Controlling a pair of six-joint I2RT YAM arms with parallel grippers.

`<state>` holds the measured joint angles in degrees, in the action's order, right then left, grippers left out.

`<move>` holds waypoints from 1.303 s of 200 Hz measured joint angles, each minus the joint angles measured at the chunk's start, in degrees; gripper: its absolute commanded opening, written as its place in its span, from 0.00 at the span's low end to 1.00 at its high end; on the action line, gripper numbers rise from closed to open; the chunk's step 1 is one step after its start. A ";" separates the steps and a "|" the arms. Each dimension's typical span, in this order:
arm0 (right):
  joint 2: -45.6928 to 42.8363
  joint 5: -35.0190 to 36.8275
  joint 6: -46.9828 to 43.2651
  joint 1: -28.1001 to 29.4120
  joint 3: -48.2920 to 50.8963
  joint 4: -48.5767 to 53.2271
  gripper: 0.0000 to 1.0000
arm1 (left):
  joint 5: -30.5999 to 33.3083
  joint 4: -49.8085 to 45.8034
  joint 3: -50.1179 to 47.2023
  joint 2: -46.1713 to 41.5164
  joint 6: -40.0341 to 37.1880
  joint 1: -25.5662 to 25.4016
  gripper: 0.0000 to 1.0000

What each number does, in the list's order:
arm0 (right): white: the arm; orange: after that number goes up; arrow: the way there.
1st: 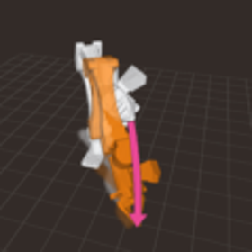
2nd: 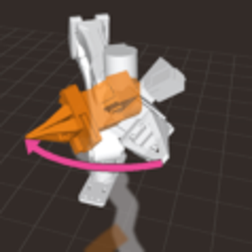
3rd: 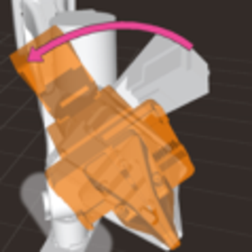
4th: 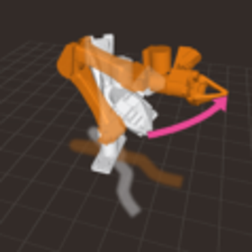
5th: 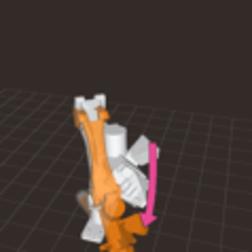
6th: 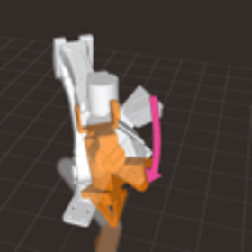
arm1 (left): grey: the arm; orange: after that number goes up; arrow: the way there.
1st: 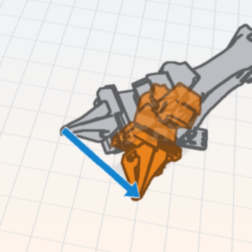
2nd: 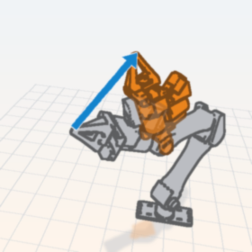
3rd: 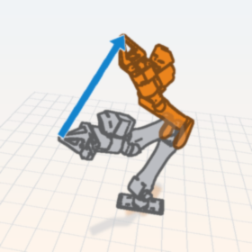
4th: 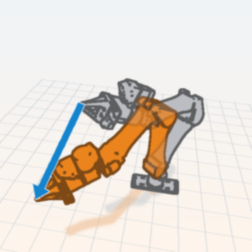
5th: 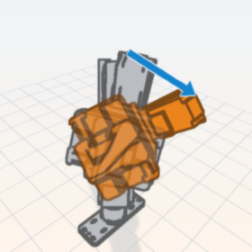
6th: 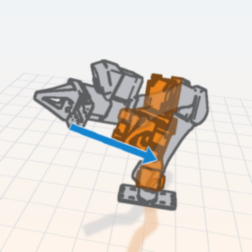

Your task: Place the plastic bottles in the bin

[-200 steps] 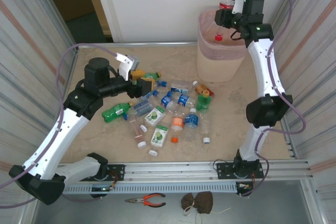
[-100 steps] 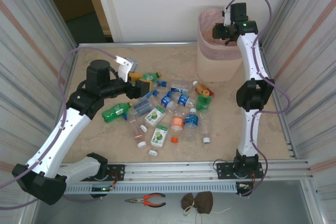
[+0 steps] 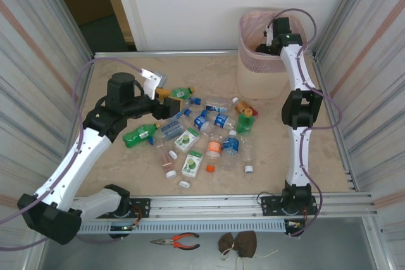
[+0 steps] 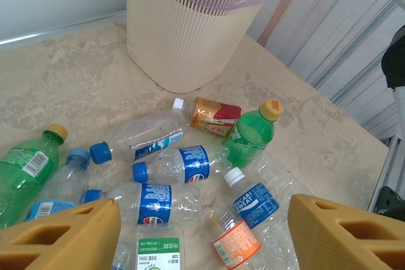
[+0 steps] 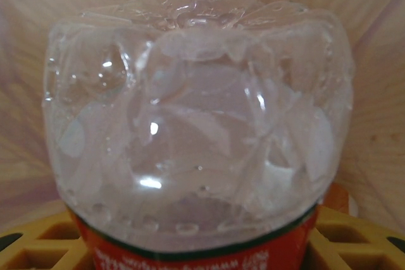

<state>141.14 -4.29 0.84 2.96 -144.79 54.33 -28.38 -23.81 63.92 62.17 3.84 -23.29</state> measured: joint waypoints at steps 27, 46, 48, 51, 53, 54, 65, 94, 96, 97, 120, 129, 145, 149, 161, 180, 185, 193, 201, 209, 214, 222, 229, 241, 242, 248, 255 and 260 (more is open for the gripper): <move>1.95 -0.02 -0.46 -0.09 -0.63 1.86 0.57 | 0.00 -0.04 -0.17 0.92 -0.68 0.70 0.70; 2.45 -0.04 -0.55 -0.09 -1.42 1.92 0.60 | 0.17 -0.46 -0.31 2.19 -1.16 1.25 0.70; 2.49 -0.04 -0.59 -0.09 -1.53 1.92 0.60 | 0.20 -0.50 -0.31 2.34 -1.20 1.31 0.70; 2.60 -0.04 -0.61 -0.09 -1.68 1.97 0.60 | 0.20 -0.59 -0.31 2.60 -1.31 1.44 0.70; 2.64 -0.04 -0.70 -0.09 -1.73 1.97 0.61 | 0.20 -0.63 -0.31 2.73 -1.33 1.49 0.70; 2.64 -0.02 -0.72 -0.09 -1.77 1.95 0.61 | 0.22 -0.63 -0.31 2.84 -1.36 1.53 0.70; 2.71 -0.04 -0.96 -0.09 -1.88 1.97 0.63 | 0.50 -1.38 -0.31 3.67 -1.97 1.84 0.70; 2.73 -0.04 -1.42 -0.09 -1.97 2.34 0.71 | 1.07 -4.09 -0.22 5.40 -4.02 2.47 0.71; 2.73 -0.04 -1.40 -0.09 -1.97 2.34 0.71 | 1.07 -4.33 -0.17 5.49 -4.24 2.51 0.71; 2.73 -0.02 -1.33 -0.09 -1.97 2.34 0.72 | 1.07 -4.48 -0.13 5.60 -4.37 2.56 0.71; 2.69 -0.02 -1.40 -0.09 -1.97 2.34 0.74 | 1.53 -8.37 1.68 7.61 -7.28 2.82 0.71; 2.62 0.00 -1.40 -0.09 -1.97 2.34 0.75 | 1.86 -9.97 2.80 8.41 -8.61 2.82 0.71; 2.49 0.00 -1.40 -0.09 -1.97 2.32 0.75 | 3.13 -13.00 4.76 9.60 -11.43 2.82 0.71; 2.49 0.00 -1.40 -0.09 -1.97 2.32 0.75 | 3.50 -13.73 5.16 9.77 -11.93 2.82 0.71; 2.38 0.00 -1.40 -0.09 -1.97 2.34 0.76 | 4.81 -15.98 6.27 10.47 -13.90 2.82 0.71; 1.62 0.00 -1.38 -0.09 -1.97 2.34 0.76 | 7.19 -19.26 7.32 11.54 -16.79 2.82 0.71; 1.31 0.00 -1.38 -0.11 -1.97 2.36 0.77 | 7.74 -20.04 7.43 11.82 -17.46 2.82 0.72; 0.57 -0.02 -1.38 -0.09 -1.97 2.36 0.77 | 8.85 -21.55 7.54 12.39 -18.62 2.82 0.71; -0.31 -0.02 -1.38 -0.09 -1.97 2.34 0.77 | 10.08 -22.86 7.56 13.09 -19.58 2.82 0.71; -1.27 -0.02 -1.38 -0.09 -1.97 2.34 0.77 | 11.34 -24.11 7.58 13.79 -20.48 2.82 0.71; -2.03 -0.02 -1.36 -0.09 -1.97 2.34 0.77 | 12.24 -24.85 7.61 14.29 -21.03 2.82 0.71; -3.34 -0.02 -1.36 -0.09 -1.97 2.34 0.77 | 13.81 -26.05 7.61 15.15 -21.94 2.82 0.72; -4.48 -0.02 -1.36 -0.09 -1.97 2.34 0.78 | 15.19 -26.99 7.58 15.87 -22.69 2.82 0.71; -6.80 -0.02 -1.36 -0.09 -1.97 2.34 0.78 | 17.18 -28.22 7.52 16.79 -23.74 2.84 0.72; -6.93 -0.02 -1.36 -0.09 -1.97 2.34 0.78 | 17.31 -28.28 7.52 16.83 -23.80 2.86 0.72; -8.00 -0.02 -1.38 -0.09 -1.97 2.34 0.78 | 18.40 -28.68 7.39 17.18 -24.33 2.99 0.72; -9.22 -0.02 -1.36 -0.09 -2.01 2.34 0.78 | 19.54 -28.81 6.99 17.33 -24.76 3.04 0.72; -10.19 -0.04 -1.36 -0.09 -2.01 2.34 0.78 | 20.31 -28.85 6.60 17.42 -25.07 3.08 0.72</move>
<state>130.96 -4.34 -0.51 2.87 -146.80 56.66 -8.08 -52.66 70.52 79.59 -21.23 -20.21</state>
